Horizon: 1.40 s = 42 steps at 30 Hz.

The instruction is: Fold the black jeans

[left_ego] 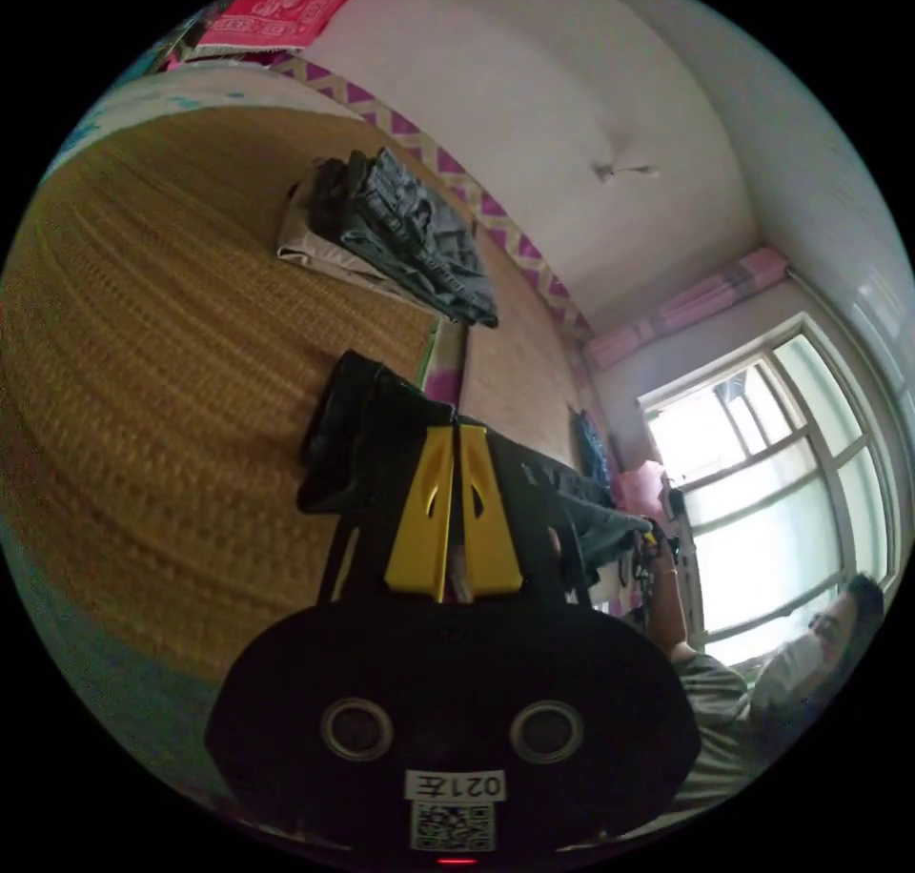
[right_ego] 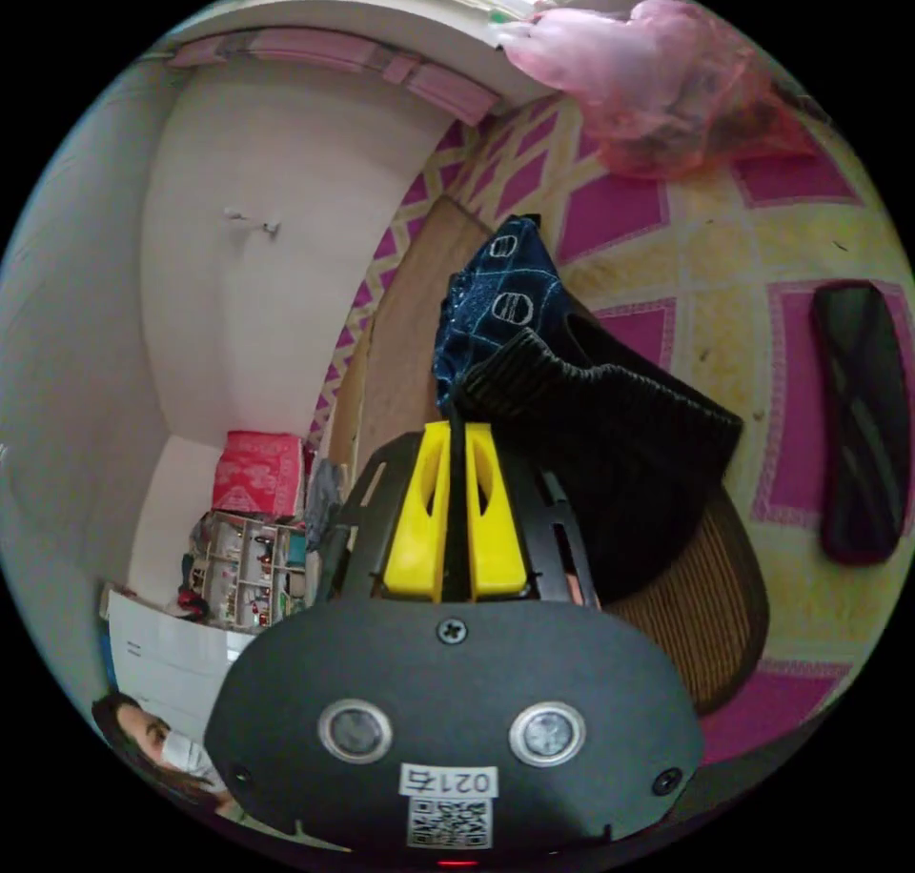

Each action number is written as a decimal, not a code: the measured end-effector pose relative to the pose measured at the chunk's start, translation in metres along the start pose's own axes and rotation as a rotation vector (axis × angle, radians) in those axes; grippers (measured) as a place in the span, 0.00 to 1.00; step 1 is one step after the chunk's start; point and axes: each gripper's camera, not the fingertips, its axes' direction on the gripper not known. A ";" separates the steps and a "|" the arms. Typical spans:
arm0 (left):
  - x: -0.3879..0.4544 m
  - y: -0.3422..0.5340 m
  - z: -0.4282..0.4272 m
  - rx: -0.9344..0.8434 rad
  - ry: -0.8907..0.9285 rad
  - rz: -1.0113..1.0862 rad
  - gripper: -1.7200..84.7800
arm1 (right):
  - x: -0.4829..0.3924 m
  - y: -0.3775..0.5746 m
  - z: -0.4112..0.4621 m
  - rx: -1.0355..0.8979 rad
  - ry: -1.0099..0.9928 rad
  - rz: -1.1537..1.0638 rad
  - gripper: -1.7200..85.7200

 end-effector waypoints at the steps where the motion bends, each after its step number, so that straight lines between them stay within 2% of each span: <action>1: -0.003 -0.020 0.027 -0.024 -0.034 -0.015 0.01 | 0.006 -0.018 0.027 -0.020 0.043 0.015 0.05; 5: -0.035 -0.062 0.118 -0.118 -0.132 -0.121 0.02 | 0.047 -0.040 0.100 -0.060 0.114 0.059 0.09; 9: -0.046 -0.062 0.132 -0.053 -0.036 -0.108 0.03 | 0.058 -0.016 0.094 -0.010 0.052 0.002 0.10; 13: -0.023 -0.051 0.114 0.069 -0.001 0.066 0.06 | 0.016 0.051 0.090 -0.120 0.071 -0.299 0.09; 17: 0.013 -0.036 0.155 -0.111 -0.109 0.240 0.08 | -0.040 0.169 0.132 -0.313 0.103 -0.659 0.08; 19: 0.021 -0.026 0.167 -0.100 -0.195 0.256 0.09 | -0.054 0.222 0.152 -0.362 0.112 -0.787 0.08; 22: 0.016 -0.011 0.167 -0.006 -0.280 0.184 0.09 | -0.058 0.296 0.175 -0.394 0.194 -0.944 0.07; 25: -0.001 0.011 0.162 0.061 -0.251 0.075 0.10 | -0.046 0.343 0.178 -0.408 0.203 -0.995 0.07; 28: -0.012 0.032 0.179 0.036 -0.209 0.021 0.09 | -0.035 0.376 0.180 -0.447 0.160 -1.043 0.09; 32: -0.013 0.049 0.221 0.021 -0.167 0.013 0.08 | -0.040 0.427 0.206 -0.446 0.199 -1.242 0.10; 36: -0.012 0.051 0.252 0.024 -0.237 -0.021 0.04 | -0.041 0.450 0.230 -0.476 0.159 -1.279 0.10; 38: -0.017 0.060 0.265 0.008 -0.187 -0.091 0.06 | -0.038 0.457 0.235 -0.505 0.112 -1.268 0.10; 40: -0.019 0.072 0.271 0.000 -0.112 -0.136 0.15 | -0.031 0.462 0.232 -0.500 0.087 -1.257 0.10; 42: -0.018 0.083 0.285 -0.028 -0.045 -0.163 0.18 | -0.023 0.464 0.229 -0.501 0.062 -1.236 0.10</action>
